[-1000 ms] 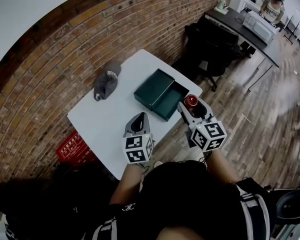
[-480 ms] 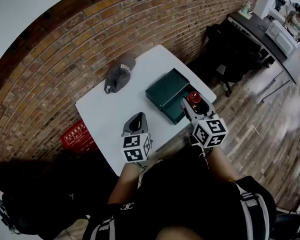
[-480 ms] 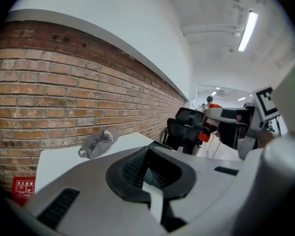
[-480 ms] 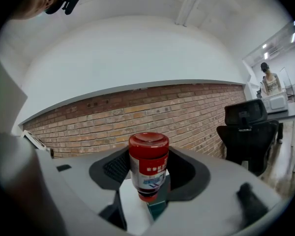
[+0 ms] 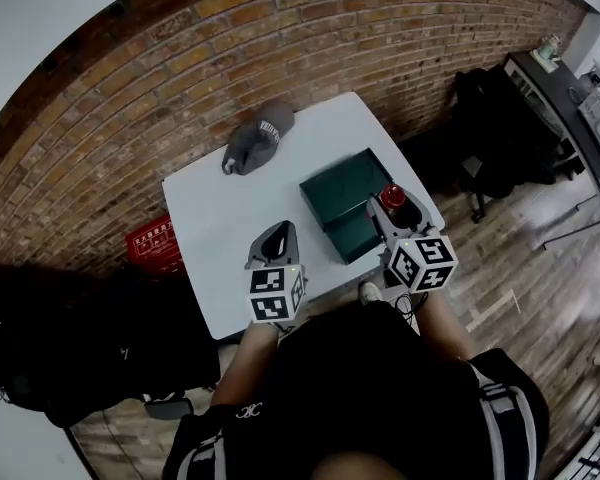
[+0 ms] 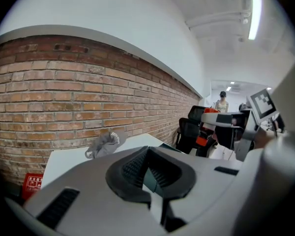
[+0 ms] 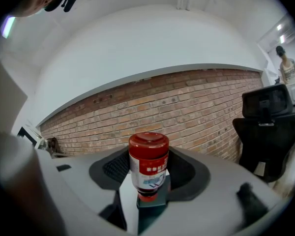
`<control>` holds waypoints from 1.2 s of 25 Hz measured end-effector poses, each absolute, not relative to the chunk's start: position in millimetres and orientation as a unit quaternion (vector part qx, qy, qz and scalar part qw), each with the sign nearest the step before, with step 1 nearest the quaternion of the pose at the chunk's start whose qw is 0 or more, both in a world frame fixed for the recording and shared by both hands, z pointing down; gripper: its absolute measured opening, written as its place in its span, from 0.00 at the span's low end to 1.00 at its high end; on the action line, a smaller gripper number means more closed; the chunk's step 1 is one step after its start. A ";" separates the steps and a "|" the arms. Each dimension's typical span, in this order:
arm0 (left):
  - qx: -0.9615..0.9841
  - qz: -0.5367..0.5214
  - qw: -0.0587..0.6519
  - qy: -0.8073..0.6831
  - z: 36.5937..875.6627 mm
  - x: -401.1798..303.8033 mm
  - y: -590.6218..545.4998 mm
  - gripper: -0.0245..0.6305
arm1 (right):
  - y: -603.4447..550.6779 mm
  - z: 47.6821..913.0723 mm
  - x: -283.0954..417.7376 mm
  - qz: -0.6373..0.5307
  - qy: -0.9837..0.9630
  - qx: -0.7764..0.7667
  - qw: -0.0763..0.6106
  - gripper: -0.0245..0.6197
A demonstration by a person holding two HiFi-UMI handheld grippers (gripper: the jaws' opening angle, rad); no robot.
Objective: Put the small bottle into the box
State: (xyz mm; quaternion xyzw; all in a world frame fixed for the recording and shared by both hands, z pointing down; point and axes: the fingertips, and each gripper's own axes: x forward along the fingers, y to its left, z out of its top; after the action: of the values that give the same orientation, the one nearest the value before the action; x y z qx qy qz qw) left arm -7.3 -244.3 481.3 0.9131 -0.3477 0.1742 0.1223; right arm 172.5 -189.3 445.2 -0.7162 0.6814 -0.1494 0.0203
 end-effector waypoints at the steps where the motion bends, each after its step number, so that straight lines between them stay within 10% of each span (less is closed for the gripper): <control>1: 0.910 0.175 0.126 -0.354 480.9 -3.5 -245.0 0.06 | -193.0 446.3 175.9 -0.153 0.687 -0.710 0.019 0.38; 30: 0.794 0.199 0.199 -0.539 526.5 20.5 -221.4 0.06 | -216.8 575.3 156.1 -0.135 0.879 -0.373 -0.266 0.38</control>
State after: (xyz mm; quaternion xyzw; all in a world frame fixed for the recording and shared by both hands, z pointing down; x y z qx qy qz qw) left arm 20.5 -221.4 526.5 0.7937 -0.5393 0.1992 0.1986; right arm 156.1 -216.8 575.3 -0.3729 0.8786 -0.1355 -0.2658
